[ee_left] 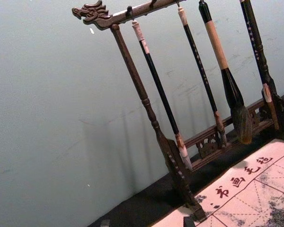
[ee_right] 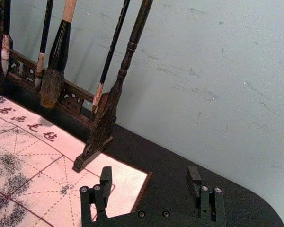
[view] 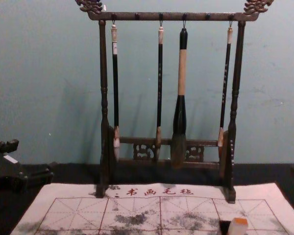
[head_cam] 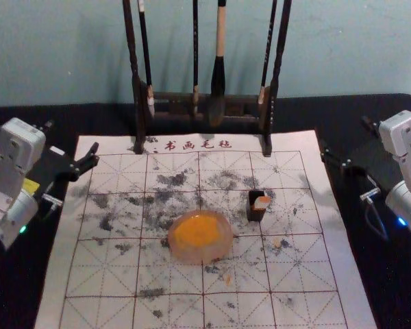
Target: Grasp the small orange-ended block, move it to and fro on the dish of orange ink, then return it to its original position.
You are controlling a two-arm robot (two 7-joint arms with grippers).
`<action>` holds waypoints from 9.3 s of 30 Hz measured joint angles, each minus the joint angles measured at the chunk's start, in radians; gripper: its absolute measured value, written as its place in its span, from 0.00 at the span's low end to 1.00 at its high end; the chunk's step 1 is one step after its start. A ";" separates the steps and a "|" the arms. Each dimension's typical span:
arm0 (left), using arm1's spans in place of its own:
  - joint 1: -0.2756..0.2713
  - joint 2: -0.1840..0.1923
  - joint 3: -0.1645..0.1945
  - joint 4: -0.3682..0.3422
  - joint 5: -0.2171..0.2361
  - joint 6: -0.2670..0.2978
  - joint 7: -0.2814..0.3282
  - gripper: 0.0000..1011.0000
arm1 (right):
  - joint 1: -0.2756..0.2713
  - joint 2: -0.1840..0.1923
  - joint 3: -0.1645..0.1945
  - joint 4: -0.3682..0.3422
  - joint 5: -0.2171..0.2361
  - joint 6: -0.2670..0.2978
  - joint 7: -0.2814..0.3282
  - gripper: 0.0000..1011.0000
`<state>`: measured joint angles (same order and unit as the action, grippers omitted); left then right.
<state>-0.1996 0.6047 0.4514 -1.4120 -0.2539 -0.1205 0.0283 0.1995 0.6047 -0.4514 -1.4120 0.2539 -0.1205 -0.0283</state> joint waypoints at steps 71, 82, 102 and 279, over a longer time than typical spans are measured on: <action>0.000 0.000 0.000 0.000 0.000 0.000 0.000 0.99 | 0.044 0.104 -0.050 0.023 0.174 -0.136 0.706 0.99; 0.000 0.000 0.000 0.000 0.000 0.000 0.000 0.99 | 0.153 0.067 -0.113 0.114 0.091 -0.173 0.871 0.99; 0.000 0.000 0.000 0.000 0.000 0.000 0.000 0.99 | 0.324 -0.018 -0.195 0.259 -0.006 -0.114 0.931 0.99; 0.000 0.000 0.000 0.000 0.000 0.000 0.000 0.99 | 0.611 -0.138 -0.475 0.339 0.006 0.057 1.123 0.13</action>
<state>-0.1996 0.6047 0.4514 -1.4120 -0.2539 -0.1205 0.0283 0.8105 0.4669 -0.9267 -1.0733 0.2600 -0.0637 1.0943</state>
